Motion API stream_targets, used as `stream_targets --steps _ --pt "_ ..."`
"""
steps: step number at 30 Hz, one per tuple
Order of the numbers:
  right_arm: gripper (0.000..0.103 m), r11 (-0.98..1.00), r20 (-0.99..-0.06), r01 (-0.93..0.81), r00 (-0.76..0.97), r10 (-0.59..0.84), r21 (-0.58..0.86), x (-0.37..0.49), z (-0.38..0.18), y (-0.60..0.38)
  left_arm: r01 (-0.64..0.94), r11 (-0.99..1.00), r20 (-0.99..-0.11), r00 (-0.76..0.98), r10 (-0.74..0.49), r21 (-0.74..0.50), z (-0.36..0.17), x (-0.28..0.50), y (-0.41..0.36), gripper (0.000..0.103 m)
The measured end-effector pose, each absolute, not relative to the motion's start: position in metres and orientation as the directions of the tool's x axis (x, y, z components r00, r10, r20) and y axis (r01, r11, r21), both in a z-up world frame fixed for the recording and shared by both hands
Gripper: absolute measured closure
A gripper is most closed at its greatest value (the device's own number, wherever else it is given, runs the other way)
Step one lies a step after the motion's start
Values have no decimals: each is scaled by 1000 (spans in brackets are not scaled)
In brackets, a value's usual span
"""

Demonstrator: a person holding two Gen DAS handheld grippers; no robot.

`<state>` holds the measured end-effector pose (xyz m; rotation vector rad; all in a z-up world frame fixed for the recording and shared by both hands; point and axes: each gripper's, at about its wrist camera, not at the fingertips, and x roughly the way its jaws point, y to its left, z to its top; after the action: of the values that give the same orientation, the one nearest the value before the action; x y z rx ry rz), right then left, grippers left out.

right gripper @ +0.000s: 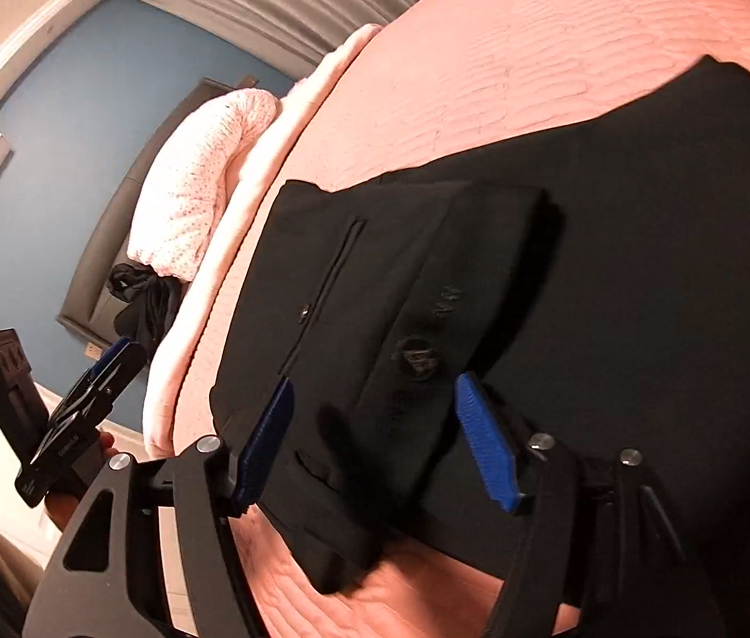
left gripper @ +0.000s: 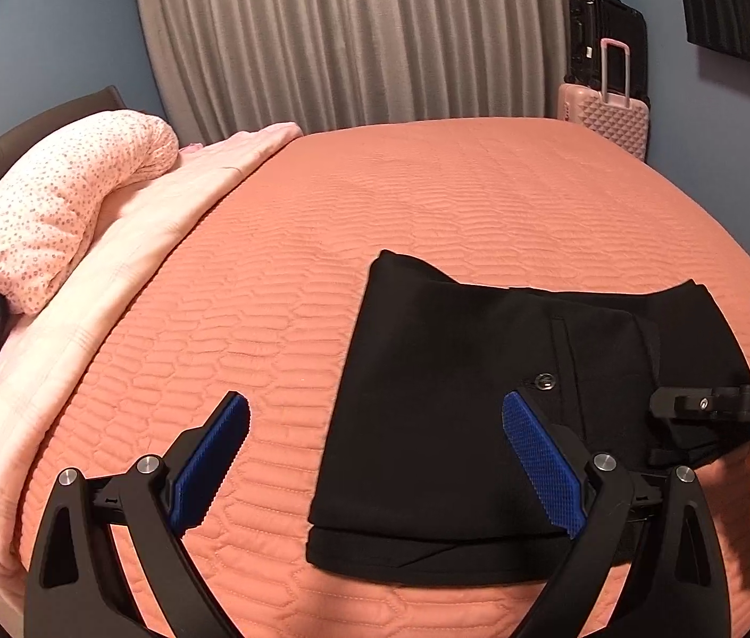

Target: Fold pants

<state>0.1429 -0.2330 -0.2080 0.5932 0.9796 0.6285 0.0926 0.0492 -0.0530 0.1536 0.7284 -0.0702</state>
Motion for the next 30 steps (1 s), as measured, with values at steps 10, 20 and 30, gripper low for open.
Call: stream_targets --steps 10,20,30 --pt "94 740 -583 -284 472 661 609 157 -144 -245 116 984 -658 753 -1 132 -46 91 52 8" --pt "85 921 -777 -106 506 375 375 138 -187 -350 155 979 -691 722 -21 133 -67 104 23 8" --pt "51 832 -694 -70 515 503 551 109 -187 -373 204 969 -709 704 -47 138 -75 111 -3 8"
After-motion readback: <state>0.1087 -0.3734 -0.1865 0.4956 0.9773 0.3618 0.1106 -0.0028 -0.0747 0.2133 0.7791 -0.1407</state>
